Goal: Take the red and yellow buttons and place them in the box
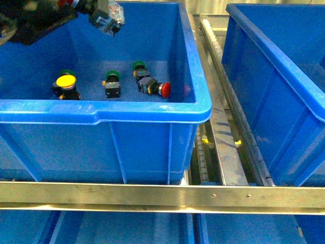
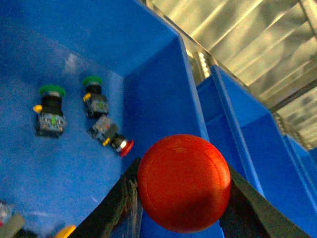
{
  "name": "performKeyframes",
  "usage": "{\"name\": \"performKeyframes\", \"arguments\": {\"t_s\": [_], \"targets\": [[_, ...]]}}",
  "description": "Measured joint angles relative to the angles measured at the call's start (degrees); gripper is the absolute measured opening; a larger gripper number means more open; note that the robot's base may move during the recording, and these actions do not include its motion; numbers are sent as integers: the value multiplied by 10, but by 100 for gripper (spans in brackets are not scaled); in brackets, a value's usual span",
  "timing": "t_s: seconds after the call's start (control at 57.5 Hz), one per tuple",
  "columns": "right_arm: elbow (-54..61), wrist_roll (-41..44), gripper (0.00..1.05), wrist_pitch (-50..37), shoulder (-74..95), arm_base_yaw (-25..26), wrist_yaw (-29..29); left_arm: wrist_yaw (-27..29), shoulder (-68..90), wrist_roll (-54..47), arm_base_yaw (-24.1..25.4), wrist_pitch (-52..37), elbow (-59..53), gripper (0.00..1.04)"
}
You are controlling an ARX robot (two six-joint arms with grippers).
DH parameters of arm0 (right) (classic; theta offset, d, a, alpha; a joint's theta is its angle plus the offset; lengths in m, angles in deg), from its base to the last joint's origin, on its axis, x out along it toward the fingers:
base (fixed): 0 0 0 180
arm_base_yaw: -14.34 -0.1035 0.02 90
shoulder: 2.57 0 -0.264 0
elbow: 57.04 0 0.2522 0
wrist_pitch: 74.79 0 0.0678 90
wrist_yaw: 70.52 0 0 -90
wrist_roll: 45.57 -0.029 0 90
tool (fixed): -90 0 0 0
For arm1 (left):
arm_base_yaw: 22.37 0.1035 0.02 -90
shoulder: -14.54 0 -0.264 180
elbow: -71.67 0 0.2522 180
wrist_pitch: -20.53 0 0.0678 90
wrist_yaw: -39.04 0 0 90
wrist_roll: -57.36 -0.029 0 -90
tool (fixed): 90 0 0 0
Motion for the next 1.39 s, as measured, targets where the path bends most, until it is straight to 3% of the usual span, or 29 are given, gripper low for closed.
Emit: {"name": "performKeyframes", "arguments": {"t_s": [0.174,0.278,0.47,0.661,0.957,0.974,1.044,1.113,1.183,1.27,1.392], "targets": [[0,0,99,0,0,0,0,-81,-19,110,23,-119,-57,34],[0,0,99,0,0,0,0,-108,14,164,2,-143,-12,34],[0,0,99,0,0,0,0,-216,122,260,-59,-190,129,34],[0,0,99,0,0,0,0,-272,201,267,-121,-140,231,34],[0,0,99,0,0,0,0,-311,195,252,-157,-157,228,34],[0,1,99,-2,3,-3,-13,-311,194,252,-156,-157,227,34],[-8,24,99,-75,64,-28,-160,-309,186,250,-153,-157,219,34],[-55,32,99,-204,188,14,-255,-307,178,248,-148,-156,211,34],[-127,14,99,-279,294,71,-235,-304,173,247,-146,-153,207,34],[-249,-65,99,-262,398,119,-181,-303,169,246,-145,-153,201,34],[-406,-296,99,-227,492,120,-74,-299,169,247,-143,-157,200,34]]}}
